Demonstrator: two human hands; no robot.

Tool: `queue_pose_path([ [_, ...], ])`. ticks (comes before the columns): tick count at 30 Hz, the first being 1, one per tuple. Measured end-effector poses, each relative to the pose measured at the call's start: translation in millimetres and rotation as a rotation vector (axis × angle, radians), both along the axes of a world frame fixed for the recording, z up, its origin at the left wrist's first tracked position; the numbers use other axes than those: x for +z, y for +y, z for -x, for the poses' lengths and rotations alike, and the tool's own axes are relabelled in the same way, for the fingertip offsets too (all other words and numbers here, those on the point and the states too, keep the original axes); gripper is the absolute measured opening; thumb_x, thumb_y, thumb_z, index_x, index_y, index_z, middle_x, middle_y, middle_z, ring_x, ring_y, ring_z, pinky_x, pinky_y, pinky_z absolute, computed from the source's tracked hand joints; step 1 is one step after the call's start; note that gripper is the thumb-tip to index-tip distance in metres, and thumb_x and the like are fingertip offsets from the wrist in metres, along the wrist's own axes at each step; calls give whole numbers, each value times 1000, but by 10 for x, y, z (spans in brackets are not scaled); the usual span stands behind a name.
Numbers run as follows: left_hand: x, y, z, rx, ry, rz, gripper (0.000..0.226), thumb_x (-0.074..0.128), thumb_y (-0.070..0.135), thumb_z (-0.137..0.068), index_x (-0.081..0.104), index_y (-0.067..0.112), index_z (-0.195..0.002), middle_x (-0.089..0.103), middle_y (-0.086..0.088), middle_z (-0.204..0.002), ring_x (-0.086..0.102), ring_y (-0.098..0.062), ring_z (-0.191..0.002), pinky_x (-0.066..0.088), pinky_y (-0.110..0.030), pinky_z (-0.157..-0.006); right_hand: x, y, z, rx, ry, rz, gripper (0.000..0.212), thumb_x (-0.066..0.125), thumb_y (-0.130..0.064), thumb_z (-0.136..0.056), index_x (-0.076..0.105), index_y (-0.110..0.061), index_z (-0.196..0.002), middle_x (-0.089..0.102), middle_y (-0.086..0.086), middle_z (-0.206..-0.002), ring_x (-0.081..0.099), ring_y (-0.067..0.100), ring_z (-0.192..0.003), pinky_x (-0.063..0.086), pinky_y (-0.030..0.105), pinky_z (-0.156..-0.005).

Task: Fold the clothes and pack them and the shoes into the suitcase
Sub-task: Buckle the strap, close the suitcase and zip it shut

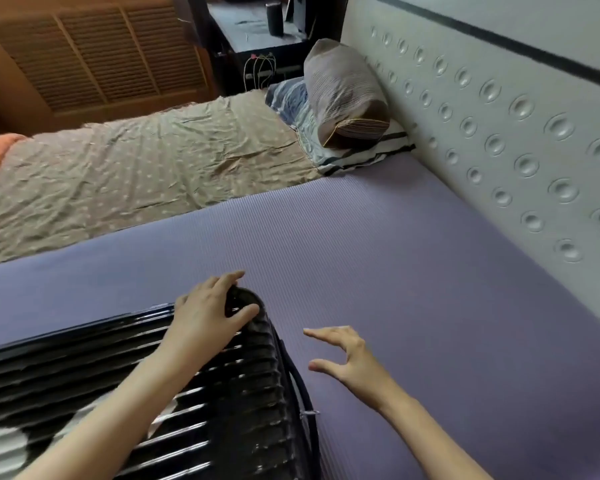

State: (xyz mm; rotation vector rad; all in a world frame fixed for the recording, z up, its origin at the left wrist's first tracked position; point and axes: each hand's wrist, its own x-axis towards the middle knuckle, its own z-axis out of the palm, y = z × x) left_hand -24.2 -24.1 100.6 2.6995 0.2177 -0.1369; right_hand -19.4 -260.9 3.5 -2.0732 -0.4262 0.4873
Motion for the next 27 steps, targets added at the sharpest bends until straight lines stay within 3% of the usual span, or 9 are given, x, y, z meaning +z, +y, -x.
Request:
queue_pose_path([
  [2,2,92,-46,32,-9,92,58,58,43,-88,37,31,-140,50,5,-134,44,-14,-126,35,-37,-105,162,179,-274,79,-30,25,51,69,-28,-85,50,-41,-130,45,-32,-118,41,-2,-123,31,22,-109],
  [4,-21,183,-86,61,14,108,56,59,44,-87,41,30,-138,50,3,-133,47,-15,-123,37,-34,-103,250,383,-532,176,-61,76,55,68,-23,-86,47,-40,-134,49,-24,-127,39,3,-127,29,30,-113],
  [6,-49,292,-131,80,106,117,61,61,53,-81,43,32,-135,51,4,-131,48,-14,-121,38,-32,-102,291,583,-748,305,-90,176,60,66,-20,-88,42,-40,-139,44,-15,-142,27,7,-136,15,37,-118],
  [8,-27,420,-209,96,273,196,78,62,72,-64,45,36,-132,53,6,-128,50,-12,-119,39,-32,-101,309,757,-947,419,-96,276,62,63,-17,-90,37,-42,-141,32,-11,-151,10,9,-144,-5,36,-119],
  [10,9,553,-324,95,411,274,99,58,88,-40,49,39,-125,56,11,-120,54,-9,-112,42,-29,-99,323,909,-1136,535,-123,339,63,62,-15,-90,36,-39,-143,30,-12,-152,8,8,-145,-8,30,-115],
  [13,15,648,-457,29,553,261,94,58,87,-40,54,35,-118,59,13,-117,55,-5,-108,43,-28,-98,351,1084,-1349,635,-141,398,62,62,-13,-90,38,-37,-142,33,-16,-150,14,9,-143,4,31,-117],
  [17,-7,732,-497,11,592,257,101,51,95,-23,57,38,-106,59,19,-107,56,2,-100,44,-20,-89,291,1256,-1521,707,-91,414,58,57,-8,-92,42,-36,-140,35,-6,-151,21,12,-141,18,30,-113],
  [22,0,882,-470,16,638,351,75,65,84,-39,60,43,-101,63,22,-104,58,7,-100,45,-20,-95,48,1529,-1694,787,169,302,52,55,-2,-92,53,-36,-132,48,-5,-142,39,11,-134,34,38,-112],
  [27,-20,1000,-458,8,663,469,62,71,76,-51,63,45,-104,65,24,-107,58,8,-102,43,-25,-100,-136,1772,-1720,906,307,251,55,44,11,-90,58,-23,-130,58,3,-131,55,15,-121,46,35,-102],
])
